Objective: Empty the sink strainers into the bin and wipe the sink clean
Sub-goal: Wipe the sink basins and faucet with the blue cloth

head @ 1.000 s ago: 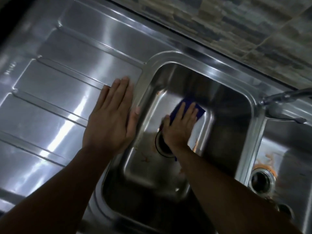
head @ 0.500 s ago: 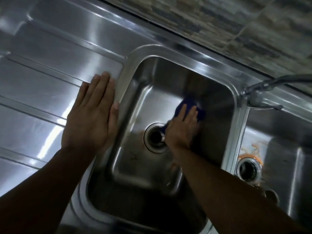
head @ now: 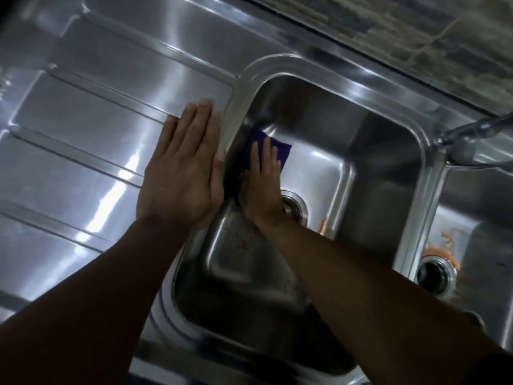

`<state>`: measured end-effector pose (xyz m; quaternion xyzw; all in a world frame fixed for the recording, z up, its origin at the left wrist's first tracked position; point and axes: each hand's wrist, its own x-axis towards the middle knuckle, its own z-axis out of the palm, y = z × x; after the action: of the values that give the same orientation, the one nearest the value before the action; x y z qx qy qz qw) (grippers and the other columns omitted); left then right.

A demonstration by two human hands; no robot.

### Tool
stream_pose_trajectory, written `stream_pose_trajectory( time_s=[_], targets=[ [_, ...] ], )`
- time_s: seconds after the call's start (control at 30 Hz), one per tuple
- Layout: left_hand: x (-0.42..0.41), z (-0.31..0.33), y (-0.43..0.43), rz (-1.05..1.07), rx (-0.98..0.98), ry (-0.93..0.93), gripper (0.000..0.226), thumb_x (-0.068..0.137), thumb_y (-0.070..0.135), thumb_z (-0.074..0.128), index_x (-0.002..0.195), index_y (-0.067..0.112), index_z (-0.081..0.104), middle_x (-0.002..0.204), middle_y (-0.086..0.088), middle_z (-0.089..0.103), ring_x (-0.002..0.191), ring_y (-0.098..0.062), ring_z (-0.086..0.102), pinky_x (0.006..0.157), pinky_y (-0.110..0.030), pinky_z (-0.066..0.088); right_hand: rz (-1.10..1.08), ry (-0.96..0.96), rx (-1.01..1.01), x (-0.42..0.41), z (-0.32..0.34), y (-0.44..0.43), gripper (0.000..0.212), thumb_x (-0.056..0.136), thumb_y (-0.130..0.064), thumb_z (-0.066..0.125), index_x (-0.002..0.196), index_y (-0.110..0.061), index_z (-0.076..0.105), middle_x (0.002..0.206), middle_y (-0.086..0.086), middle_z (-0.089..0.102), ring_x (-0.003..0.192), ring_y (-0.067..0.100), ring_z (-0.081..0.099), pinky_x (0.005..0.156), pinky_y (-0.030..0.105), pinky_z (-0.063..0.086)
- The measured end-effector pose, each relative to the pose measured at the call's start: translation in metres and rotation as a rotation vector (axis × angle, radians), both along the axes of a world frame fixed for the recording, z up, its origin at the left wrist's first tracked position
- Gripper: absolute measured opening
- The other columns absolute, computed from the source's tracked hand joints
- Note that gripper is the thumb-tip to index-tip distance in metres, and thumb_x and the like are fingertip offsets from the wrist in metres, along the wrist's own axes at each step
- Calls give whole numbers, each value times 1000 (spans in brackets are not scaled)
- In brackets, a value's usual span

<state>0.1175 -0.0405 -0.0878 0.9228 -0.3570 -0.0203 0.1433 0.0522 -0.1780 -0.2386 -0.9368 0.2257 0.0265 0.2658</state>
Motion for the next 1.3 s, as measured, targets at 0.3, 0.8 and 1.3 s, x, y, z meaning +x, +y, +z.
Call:
stream_pose_trajectory(
  time_s=[0.3,0.8,1.3],
  targets=[
    [-5,6,-2,8,-27,-17,55,107,27,26,157,3,25,166,-13,21,156,-26,14,128,-45,12,914,-10,25,-142,9,16,75,93,-12,58,159,-16,22,168,12,11,155,32,11,125,48,19],
    [-6,11,-2,-1,28,-11,56,106,26,26,158,6,24,167,-12,19,157,-26,13,128,-44,10,943,237,83,-133,39,25,66,100,-8,47,159,-17,20,168,12,0,156,35,-2,126,47,0],
    [-5,12,0,-17,1,19,55,106,24,27,157,4,25,166,-15,19,157,-28,13,128,-45,10,-111,658,-17,-177,50,15,80,101,-26,41,156,0,-10,159,33,-21,152,45,-10,124,50,6]
  ],
)
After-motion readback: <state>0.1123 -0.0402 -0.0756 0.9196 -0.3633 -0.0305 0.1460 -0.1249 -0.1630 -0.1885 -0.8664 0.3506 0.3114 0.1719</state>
